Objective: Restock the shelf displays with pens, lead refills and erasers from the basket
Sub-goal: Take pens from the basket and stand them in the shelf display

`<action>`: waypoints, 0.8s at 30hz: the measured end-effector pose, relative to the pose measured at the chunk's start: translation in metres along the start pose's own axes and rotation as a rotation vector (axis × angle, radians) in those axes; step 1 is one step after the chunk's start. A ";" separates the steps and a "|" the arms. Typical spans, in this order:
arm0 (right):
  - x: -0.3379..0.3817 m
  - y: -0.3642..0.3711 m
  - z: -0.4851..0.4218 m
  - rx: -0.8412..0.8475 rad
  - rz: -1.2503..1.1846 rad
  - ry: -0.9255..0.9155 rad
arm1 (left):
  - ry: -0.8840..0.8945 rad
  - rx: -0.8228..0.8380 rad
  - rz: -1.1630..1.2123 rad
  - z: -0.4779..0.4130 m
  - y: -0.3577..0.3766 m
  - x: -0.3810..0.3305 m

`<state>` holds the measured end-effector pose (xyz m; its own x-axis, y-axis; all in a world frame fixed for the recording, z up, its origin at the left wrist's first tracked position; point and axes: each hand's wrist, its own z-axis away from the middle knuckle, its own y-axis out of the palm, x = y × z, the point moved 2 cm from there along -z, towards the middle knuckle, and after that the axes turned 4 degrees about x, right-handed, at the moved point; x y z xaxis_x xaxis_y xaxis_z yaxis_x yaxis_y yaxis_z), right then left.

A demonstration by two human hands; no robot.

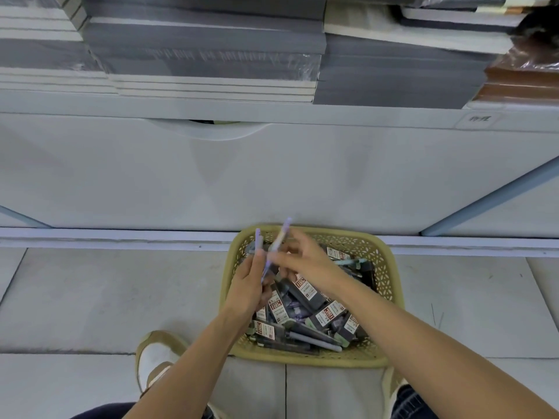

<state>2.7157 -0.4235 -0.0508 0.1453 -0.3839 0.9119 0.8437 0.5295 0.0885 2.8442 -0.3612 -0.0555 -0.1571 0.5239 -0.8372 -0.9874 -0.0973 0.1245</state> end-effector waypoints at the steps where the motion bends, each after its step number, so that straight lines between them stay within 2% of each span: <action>1: 0.001 -0.007 0.000 -0.051 -0.051 -0.039 | 0.002 0.004 0.011 0.000 -0.001 -0.001; 4: 0.001 -0.022 -0.001 -0.154 -0.166 -0.088 | 0.008 0.036 -0.003 0.000 -0.001 -0.002; 10: -0.002 -0.018 -0.010 -0.118 -0.050 -0.042 | 0.151 0.052 -0.040 0.003 0.001 -0.006; 12: -0.009 -0.024 -0.011 -0.203 0.095 0.011 | 0.162 0.006 -0.067 0.002 -0.004 -0.006; 15: -0.026 -0.040 -0.008 -0.373 0.536 0.064 | 0.139 -0.056 -0.039 0.001 -0.011 -0.001; 18: -0.043 -0.044 -0.003 -0.360 0.813 0.077 | 0.097 -0.089 -0.062 0.001 -0.014 0.006; 21: -0.051 -0.044 -0.001 -0.340 0.894 0.072 | 0.057 -0.112 -0.117 -0.003 -0.013 0.011; 24: -0.043 -0.054 0.001 -0.298 0.829 0.009 | 0.060 -0.146 -0.105 -0.006 -0.012 0.009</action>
<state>2.6631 -0.4351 -0.0944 0.7735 0.0299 0.6331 0.5647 0.4213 -0.7097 2.8547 -0.3607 -0.0677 -0.0474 0.4868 -0.8722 -0.9849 -0.1685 -0.0406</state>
